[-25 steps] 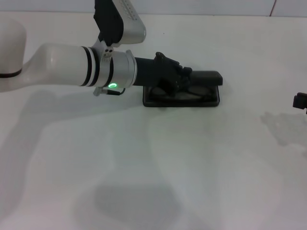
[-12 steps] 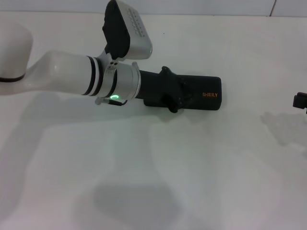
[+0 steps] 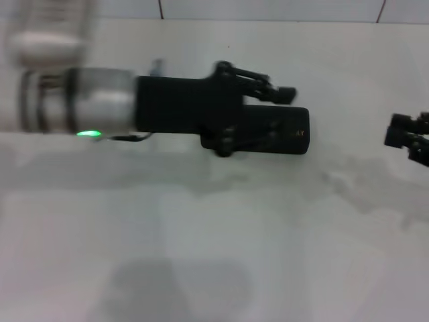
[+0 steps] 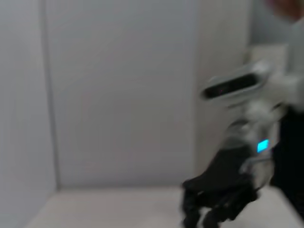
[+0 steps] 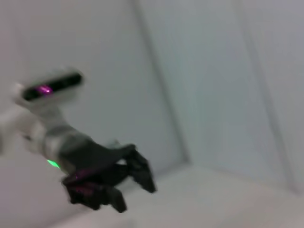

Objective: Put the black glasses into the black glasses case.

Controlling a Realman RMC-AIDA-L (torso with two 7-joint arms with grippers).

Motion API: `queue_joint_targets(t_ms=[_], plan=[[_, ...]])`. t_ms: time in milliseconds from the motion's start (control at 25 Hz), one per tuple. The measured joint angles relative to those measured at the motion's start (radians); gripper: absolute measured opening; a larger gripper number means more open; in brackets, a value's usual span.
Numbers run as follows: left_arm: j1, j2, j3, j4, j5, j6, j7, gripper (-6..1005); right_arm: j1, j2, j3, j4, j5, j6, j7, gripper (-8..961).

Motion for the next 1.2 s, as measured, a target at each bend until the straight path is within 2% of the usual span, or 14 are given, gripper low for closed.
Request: queue_joint_targets(t_ms=[40, 120, 280, 400, 520, 680, 1000, 1200], plan=[[0.019, 0.0, -0.032, 0.01, -0.006, 0.044, 0.016, 211, 0.006, 0.0, -0.012, 0.008, 0.03, -0.023, -0.023, 97], [0.058, 0.007, -0.119, 0.015, -0.012, 0.139, 0.012, 278, 0.026, 0.001, -0.045, 0.019, 0.082, -0.057, -0.053, 158], [0.085, 0.053, -0.252, -0.024, -0.014, 0.285, -0.046, 412, 0.085, 0.004, -0.114, 0.024, 0.116, -0.074, -0.062, 289], [0.099, 0.077, -0.297, -0.047, -0.015, 0.357, -0.052, 509, 0.144, 0.006, -0.164, 0.03, 0.118, -0.079, -0.063, 410], [0.118, 0.087, -0.296, -0.053, -0.009, 0.371, -0.053, 605, 0.172, 0.006, -0.182, 0.038, 0.117, -0.081, -0.063, 537], [0.131, 0.088, -0.294, -0.054, 0.001, 0.394, -0.05, 606, 0.206, 0.008, -0.213, 0.05, 0.117, -0.08, -0.063, 722], [0.14, 0.087, -0.294, -0.057, 0.027, 0.427, -0.024, 607, 0.243, 0.011, -0.306, 0.075, 0.13, -0.048, -0.085, 840], [0.141, 0.072, -0.301, -0.066, 0.046, 0.423, -0.025, 607, 0.239, 0.012, -0.317, 0.087, 0.158, -0.04, -0.096, 840]])
